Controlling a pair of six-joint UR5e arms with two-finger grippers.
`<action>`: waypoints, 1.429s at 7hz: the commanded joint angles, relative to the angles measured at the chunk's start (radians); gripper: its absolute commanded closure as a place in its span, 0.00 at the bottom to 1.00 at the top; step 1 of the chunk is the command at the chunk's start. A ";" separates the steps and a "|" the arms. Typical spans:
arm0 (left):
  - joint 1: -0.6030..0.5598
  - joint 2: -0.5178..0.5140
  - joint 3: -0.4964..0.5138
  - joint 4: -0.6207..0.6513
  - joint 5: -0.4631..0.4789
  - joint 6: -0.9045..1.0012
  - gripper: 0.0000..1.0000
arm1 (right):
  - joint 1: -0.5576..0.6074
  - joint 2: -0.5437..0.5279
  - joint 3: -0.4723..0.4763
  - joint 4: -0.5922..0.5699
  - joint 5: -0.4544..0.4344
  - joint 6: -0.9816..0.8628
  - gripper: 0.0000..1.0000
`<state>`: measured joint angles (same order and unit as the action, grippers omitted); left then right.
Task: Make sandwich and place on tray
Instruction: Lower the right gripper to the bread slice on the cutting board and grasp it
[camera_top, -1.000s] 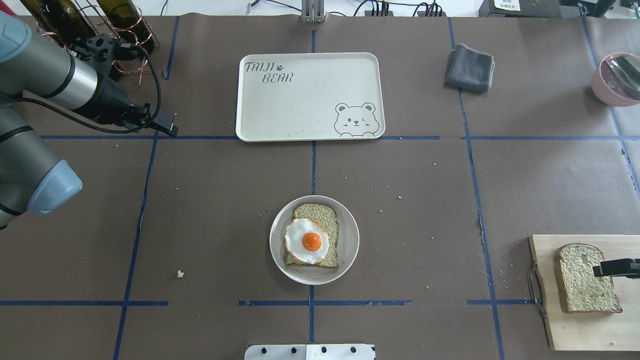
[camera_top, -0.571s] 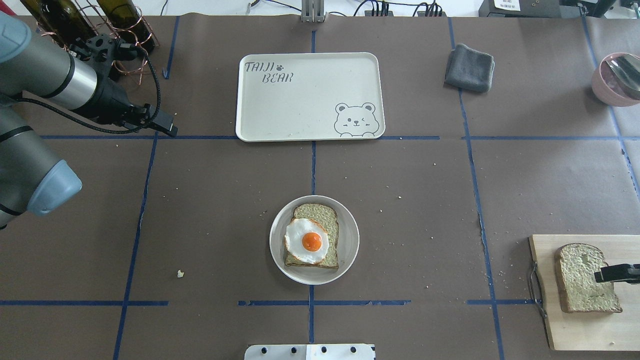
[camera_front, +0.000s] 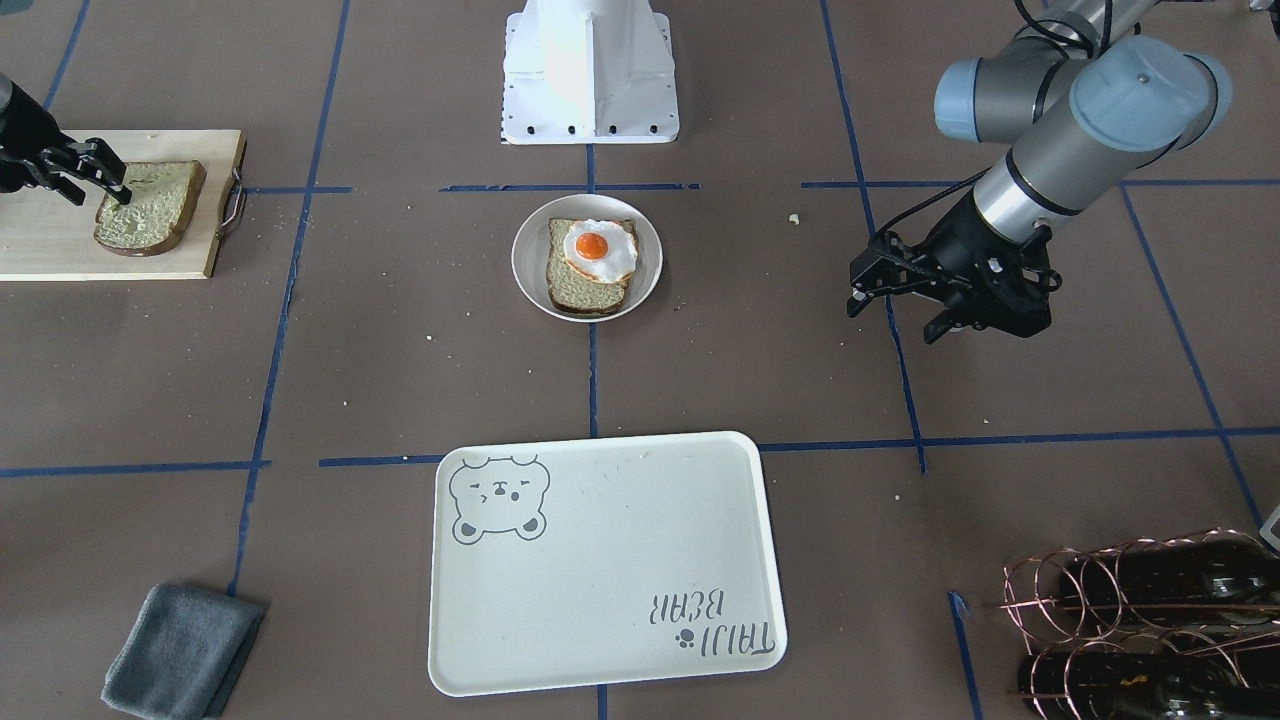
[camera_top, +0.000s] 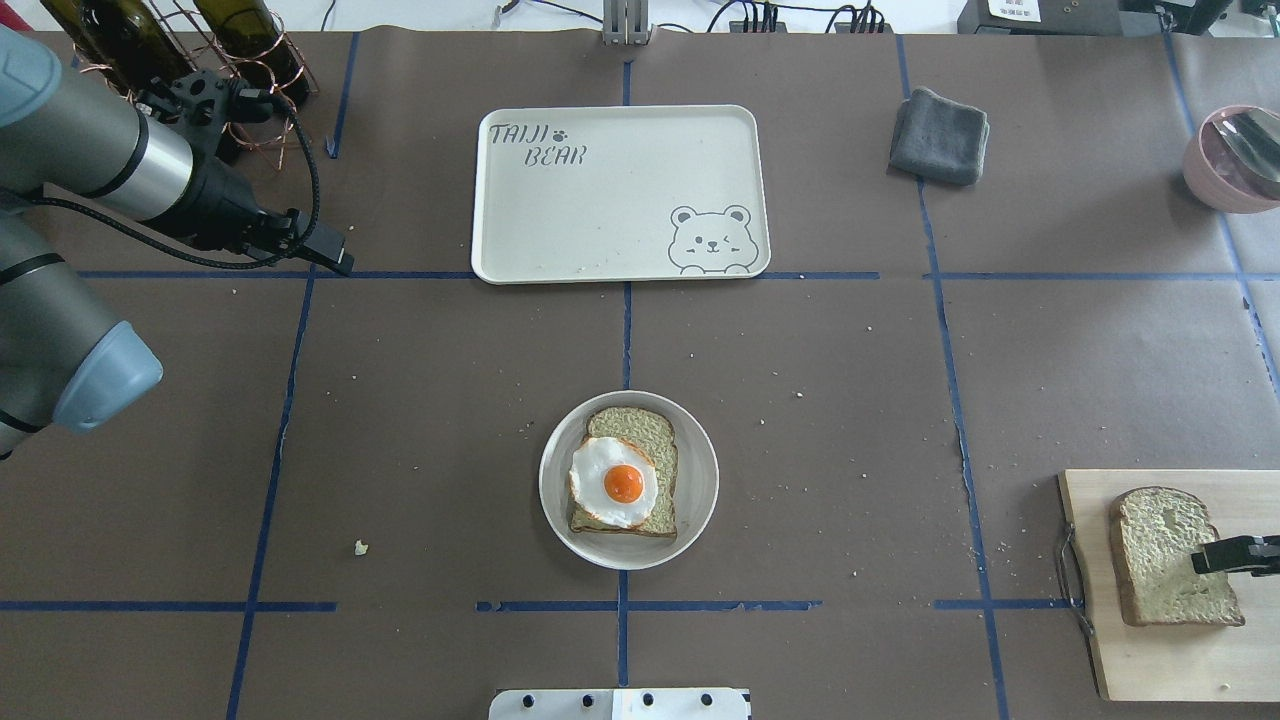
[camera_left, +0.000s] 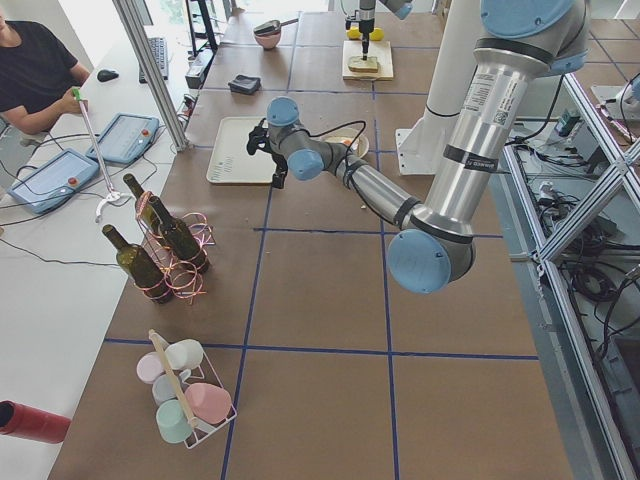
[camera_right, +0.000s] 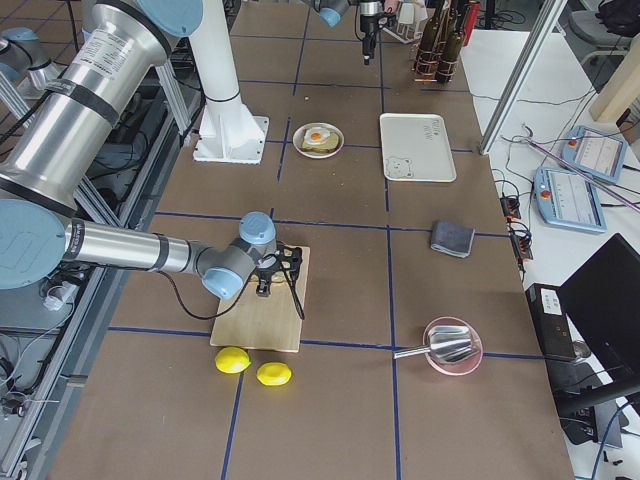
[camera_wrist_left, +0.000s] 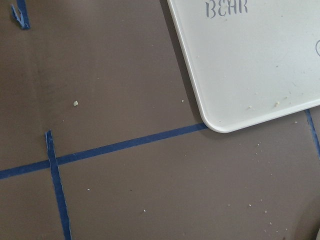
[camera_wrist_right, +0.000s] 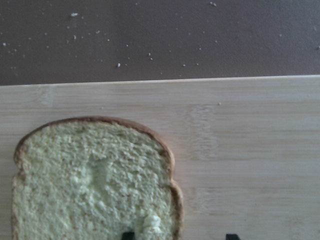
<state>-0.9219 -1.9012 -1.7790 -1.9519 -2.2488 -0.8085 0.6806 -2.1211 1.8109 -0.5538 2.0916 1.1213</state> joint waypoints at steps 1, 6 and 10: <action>-0.002 0.002 -0.004 -0.001 0.000 0.000 0.00 | -0.006 0.000 -0.002 0.000 0.001 0.000 0.35; -0.003 0.007 -0.014 -0.001 0.000 -0.003 0.00 | -0.006 0.004 -0.004 0.000 0.001 -0.003 1.00; -0.003 0.022 -0.033 0.001 0.000 -0.003 0.00 | -0.001 0.004 0.051 0.003 0.007 -0.002 1.00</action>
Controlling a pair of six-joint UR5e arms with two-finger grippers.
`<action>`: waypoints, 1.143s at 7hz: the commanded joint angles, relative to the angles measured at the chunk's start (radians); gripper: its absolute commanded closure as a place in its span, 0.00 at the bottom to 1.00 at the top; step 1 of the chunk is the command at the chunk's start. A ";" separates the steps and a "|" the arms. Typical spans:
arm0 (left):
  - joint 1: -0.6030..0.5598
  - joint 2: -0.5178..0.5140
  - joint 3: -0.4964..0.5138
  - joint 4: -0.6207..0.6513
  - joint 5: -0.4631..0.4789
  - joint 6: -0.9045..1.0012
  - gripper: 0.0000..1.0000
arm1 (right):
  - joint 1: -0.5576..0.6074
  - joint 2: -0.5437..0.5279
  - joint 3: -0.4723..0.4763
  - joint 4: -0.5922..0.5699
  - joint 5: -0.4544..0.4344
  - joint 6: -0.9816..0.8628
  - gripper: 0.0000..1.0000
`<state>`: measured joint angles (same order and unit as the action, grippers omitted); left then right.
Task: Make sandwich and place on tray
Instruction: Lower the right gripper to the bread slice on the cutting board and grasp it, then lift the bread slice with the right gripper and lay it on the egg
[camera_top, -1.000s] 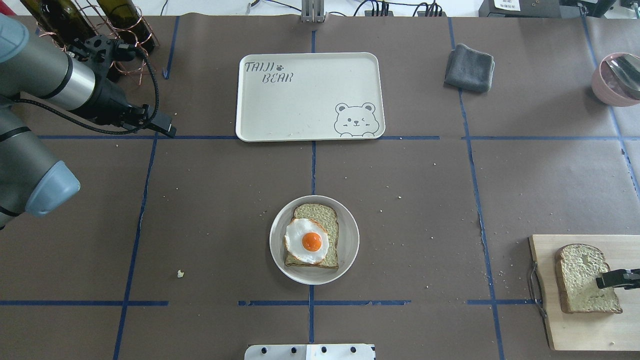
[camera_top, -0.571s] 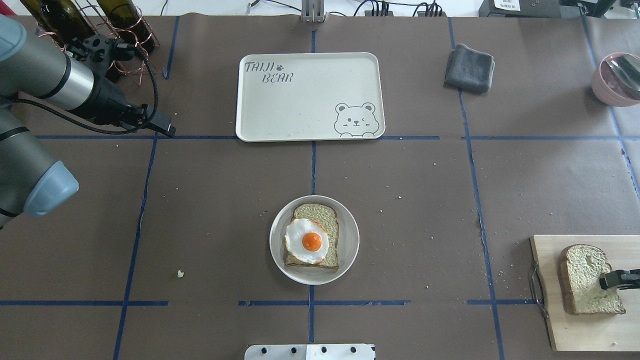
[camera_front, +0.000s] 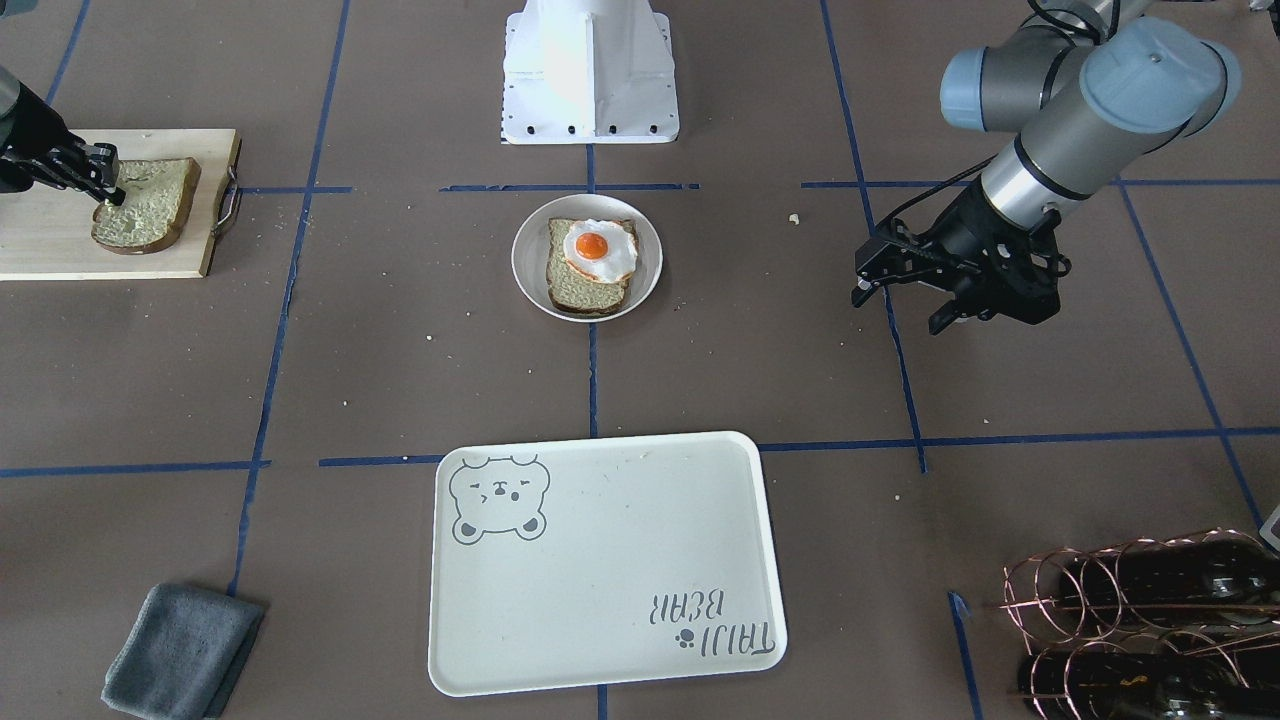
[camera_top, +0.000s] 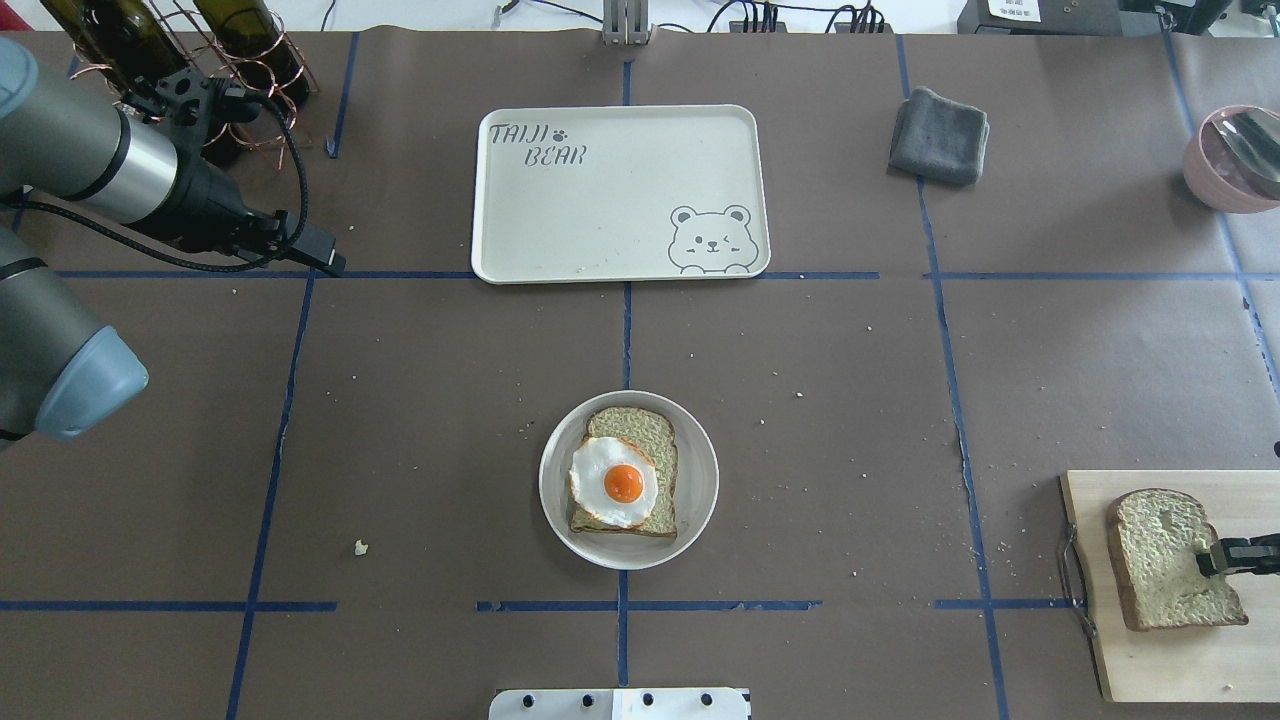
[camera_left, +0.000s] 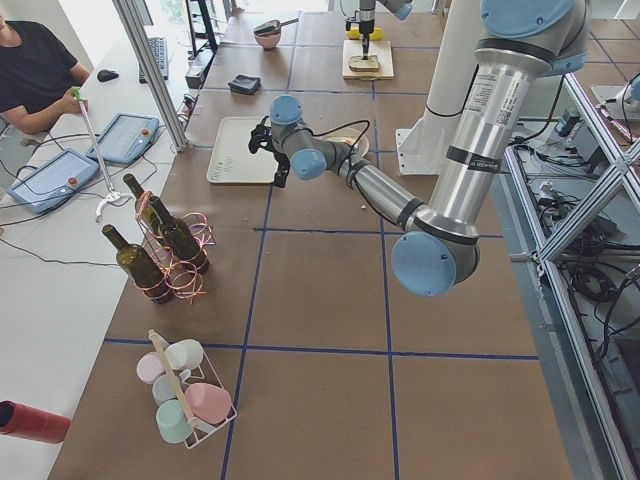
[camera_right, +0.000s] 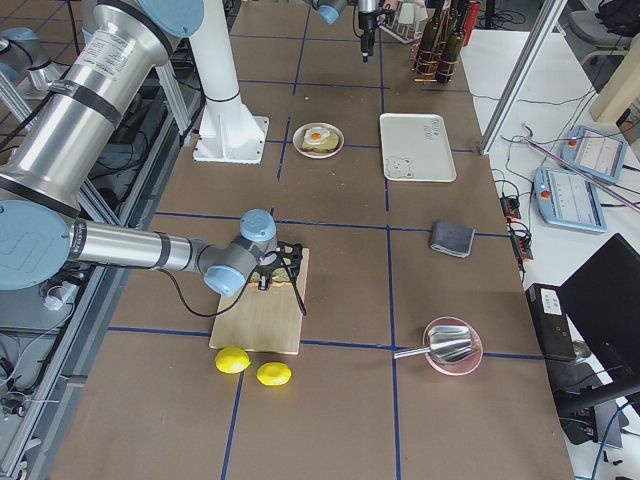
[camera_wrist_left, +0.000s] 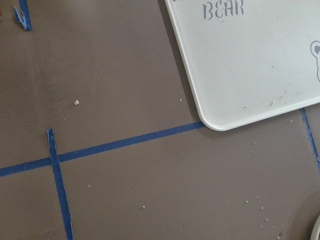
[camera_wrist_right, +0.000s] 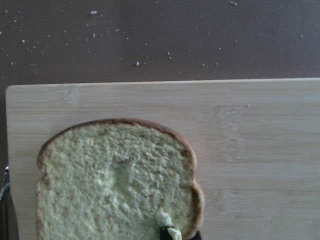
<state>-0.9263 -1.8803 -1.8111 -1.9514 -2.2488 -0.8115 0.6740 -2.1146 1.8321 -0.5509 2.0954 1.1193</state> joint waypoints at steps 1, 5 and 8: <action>0.001 0.001 0.001 0.000 0.000 0.000 0.00 | 0.012 -0.011 0.092 0.002 0.009 0.001 1.00; 0.004 0.001 0.015 -0.001 -0.002 0.000 0.00 | 0.271 0.163 0.176 -0.010 0.288 0.014 1.00; 0.004 0.001 0.018 -0.003 -0.003 -0.002 0.00 | 0.216 0.530 0.167 -0.255 0.282 0.197 1.00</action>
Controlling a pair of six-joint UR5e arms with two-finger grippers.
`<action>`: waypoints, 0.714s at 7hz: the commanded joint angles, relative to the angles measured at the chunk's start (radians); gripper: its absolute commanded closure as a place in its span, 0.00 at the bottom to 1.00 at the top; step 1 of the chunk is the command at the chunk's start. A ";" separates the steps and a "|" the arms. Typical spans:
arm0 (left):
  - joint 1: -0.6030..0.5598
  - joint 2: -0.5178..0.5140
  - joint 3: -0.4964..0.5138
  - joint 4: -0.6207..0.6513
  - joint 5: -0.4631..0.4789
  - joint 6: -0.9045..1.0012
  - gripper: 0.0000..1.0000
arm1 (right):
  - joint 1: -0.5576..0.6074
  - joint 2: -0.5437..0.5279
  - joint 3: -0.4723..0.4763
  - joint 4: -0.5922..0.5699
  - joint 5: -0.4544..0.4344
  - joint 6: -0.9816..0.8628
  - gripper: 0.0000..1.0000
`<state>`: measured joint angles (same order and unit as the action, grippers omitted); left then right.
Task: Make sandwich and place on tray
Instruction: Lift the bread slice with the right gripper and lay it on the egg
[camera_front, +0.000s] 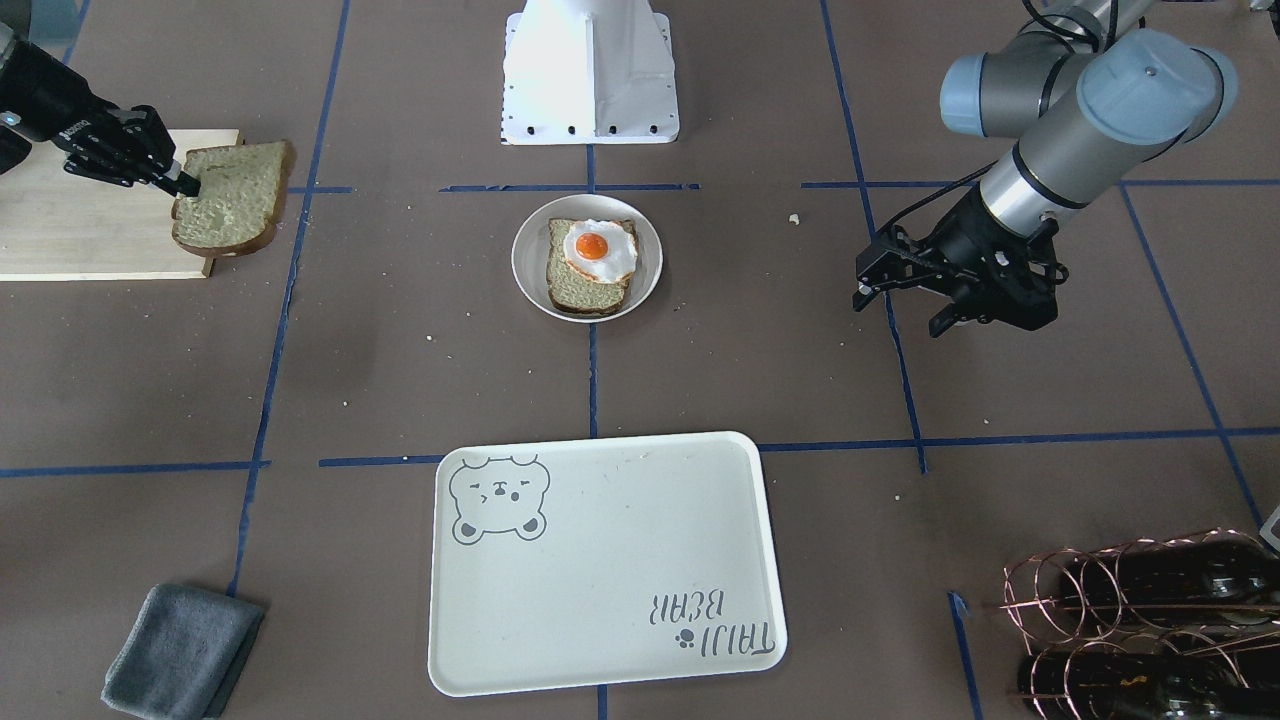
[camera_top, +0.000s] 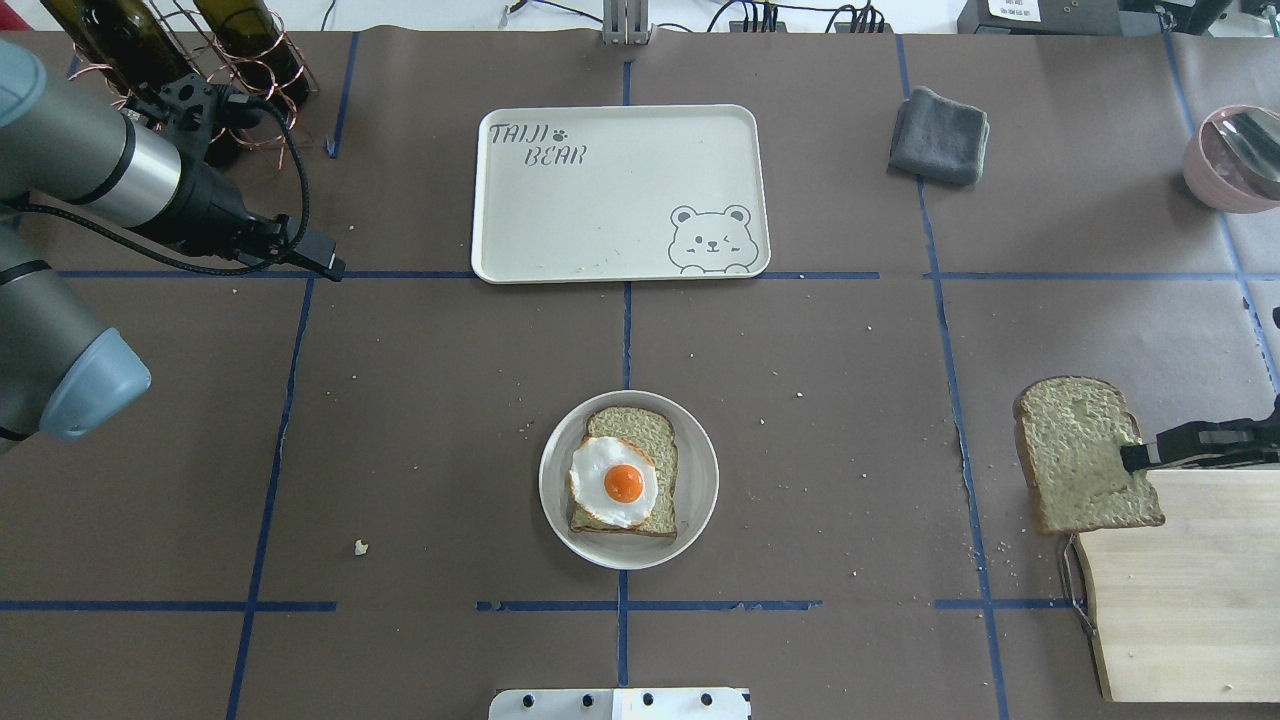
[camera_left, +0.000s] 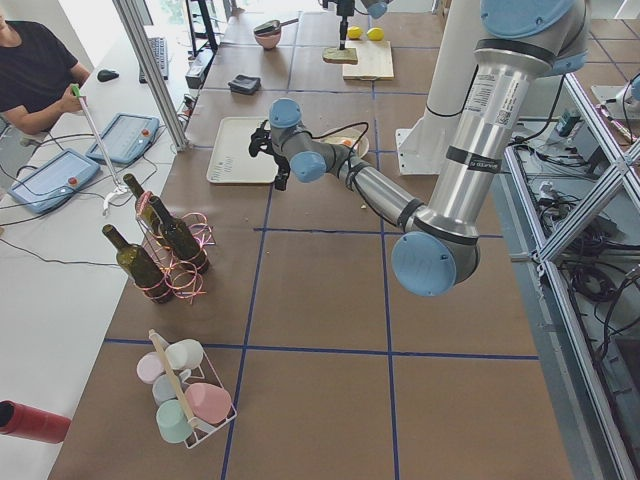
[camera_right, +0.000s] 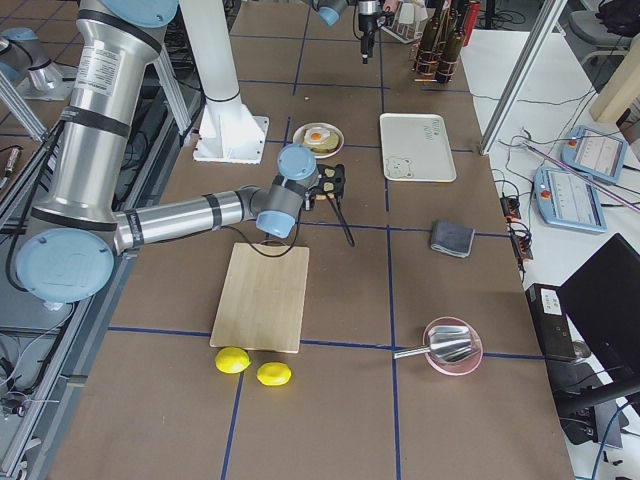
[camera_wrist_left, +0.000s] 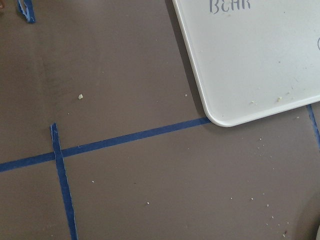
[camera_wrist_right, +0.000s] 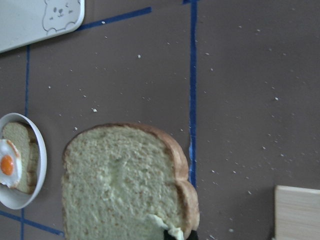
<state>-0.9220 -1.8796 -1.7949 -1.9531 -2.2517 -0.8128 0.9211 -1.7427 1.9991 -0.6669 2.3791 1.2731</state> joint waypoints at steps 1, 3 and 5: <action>0.000 -0.001 0.006 -0.001 0.000 -0.003 0.00 | -0.107 0.293 -0.011 -0.263 -0.033 0.052 1.00; 0.002 -0.001 0.008 -0.001 -0.002 -0.020 0.00 | -0.314 0.493 -0.034 -0.416 -0.269 0.174 1.00; 0.002 0.000 0.020 -0.010 0.000 -0.020 0.00 | -0.443 0.599 -0.127 -0.418 -0.390 0.259 1.00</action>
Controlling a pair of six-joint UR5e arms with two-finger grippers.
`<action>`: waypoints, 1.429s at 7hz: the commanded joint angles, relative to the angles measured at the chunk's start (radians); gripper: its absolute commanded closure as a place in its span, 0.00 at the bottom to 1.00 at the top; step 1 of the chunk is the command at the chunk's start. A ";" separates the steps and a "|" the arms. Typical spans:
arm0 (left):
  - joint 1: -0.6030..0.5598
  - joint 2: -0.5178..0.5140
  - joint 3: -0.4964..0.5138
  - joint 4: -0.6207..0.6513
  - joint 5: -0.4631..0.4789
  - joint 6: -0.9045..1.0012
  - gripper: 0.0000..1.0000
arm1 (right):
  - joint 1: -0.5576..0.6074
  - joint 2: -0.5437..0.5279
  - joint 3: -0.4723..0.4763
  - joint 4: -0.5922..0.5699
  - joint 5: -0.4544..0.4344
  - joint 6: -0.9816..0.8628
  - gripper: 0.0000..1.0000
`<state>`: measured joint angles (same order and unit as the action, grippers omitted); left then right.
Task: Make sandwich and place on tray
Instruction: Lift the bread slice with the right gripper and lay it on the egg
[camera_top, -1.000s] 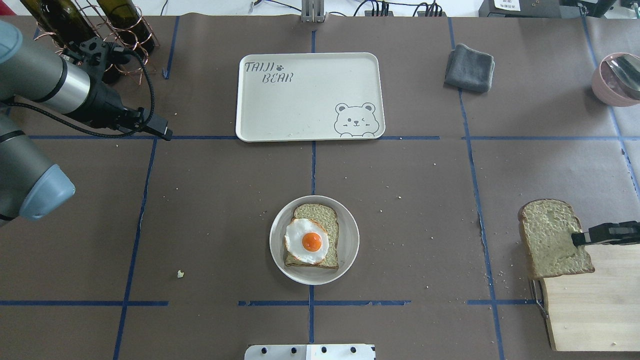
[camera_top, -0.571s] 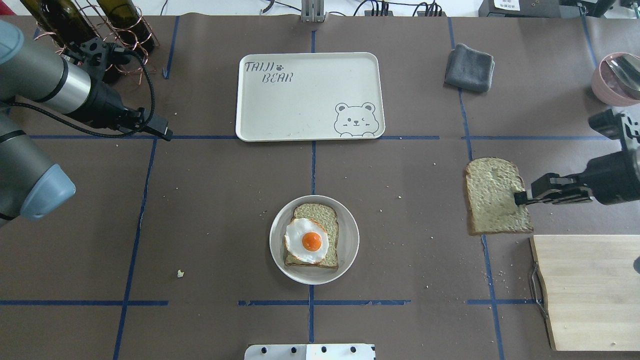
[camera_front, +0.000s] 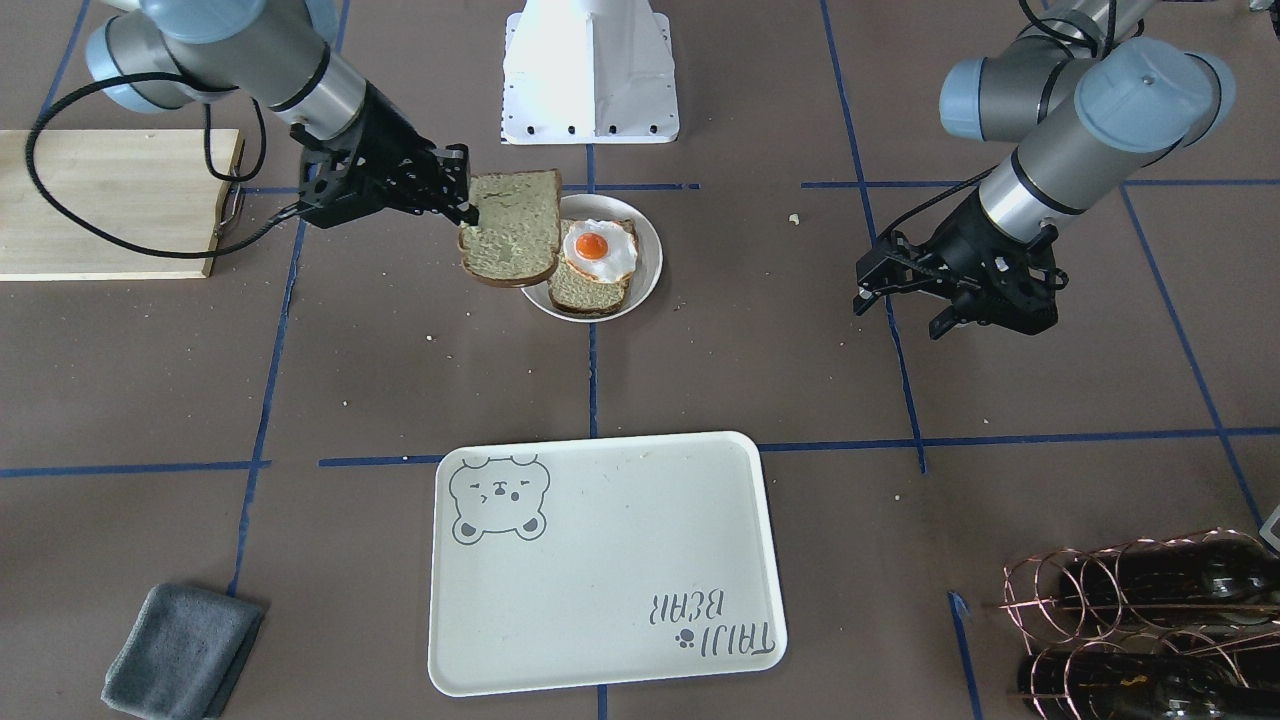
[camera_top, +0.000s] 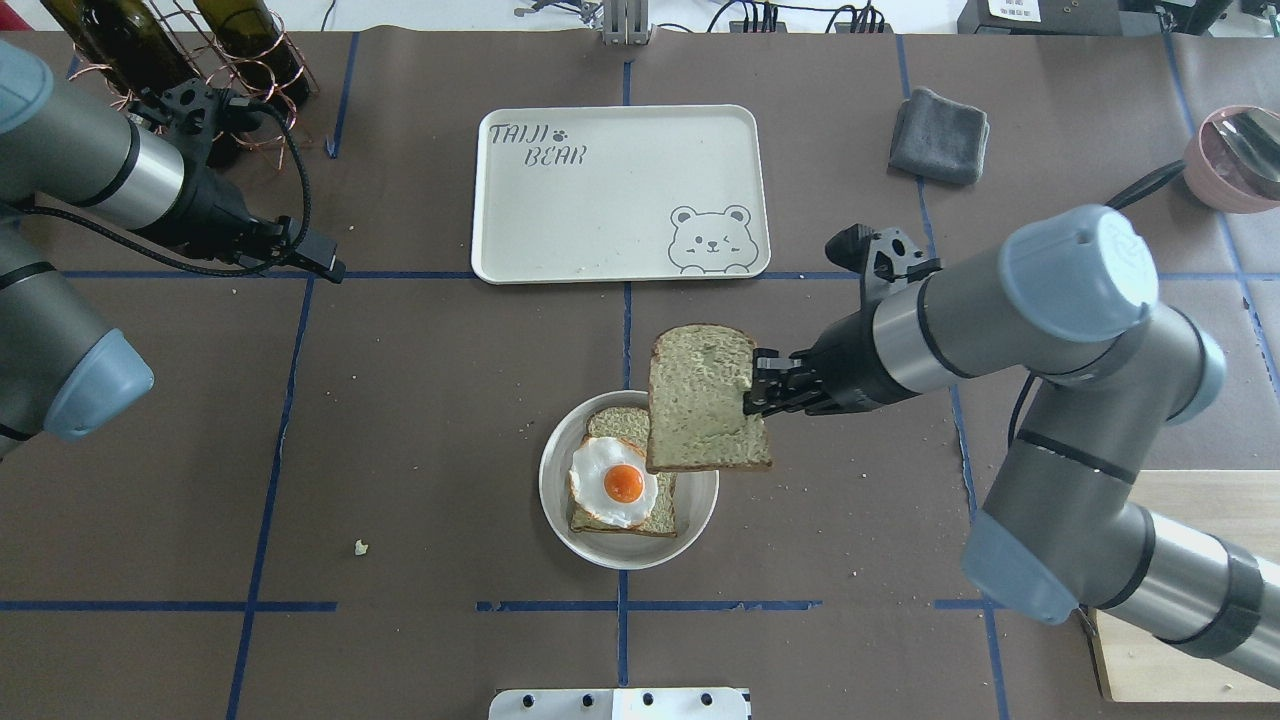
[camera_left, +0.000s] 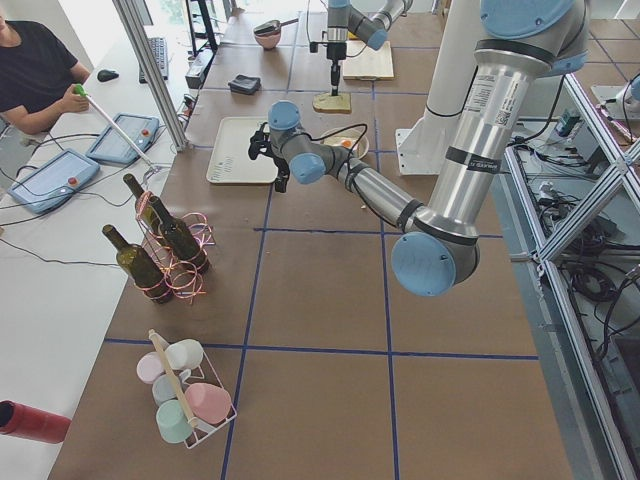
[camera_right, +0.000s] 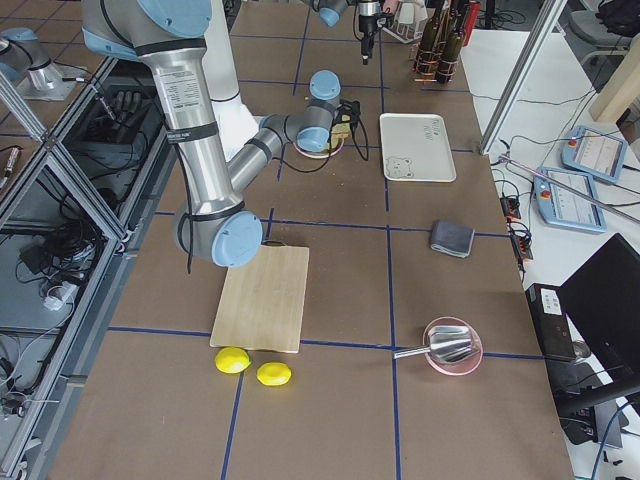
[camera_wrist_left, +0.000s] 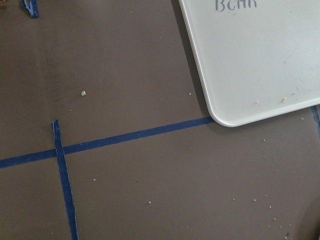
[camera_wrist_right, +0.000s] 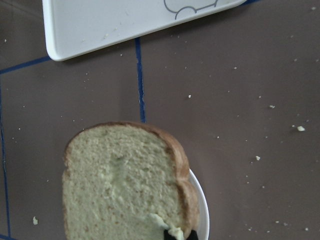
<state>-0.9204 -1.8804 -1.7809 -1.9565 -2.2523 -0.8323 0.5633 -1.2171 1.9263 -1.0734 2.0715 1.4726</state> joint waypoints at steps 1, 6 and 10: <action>0.000 0.003 0.012 -0.016 0.000 -0.001 0.00 | -0.133 0.099 -0.094 -0.011 -0.147 0.060 1.00; 0.002 0.001 0.018 -0.018 -0.001 -0.005 0.00 | -0.166 0.119 -0.173 -0.008 -0.177 0.060 0.64; 0.098 -0.051 0.018 -0.036 0.032 -0.161 0.00 | -0.090 0.126 -0.126 -0.078 -0.153 0.064 0.00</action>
<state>-0.8702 -1.9076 -1.7554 -1.9840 -2.2435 -0.9059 0.4382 -1.0915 1.7703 -1.1012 1.9063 1.5345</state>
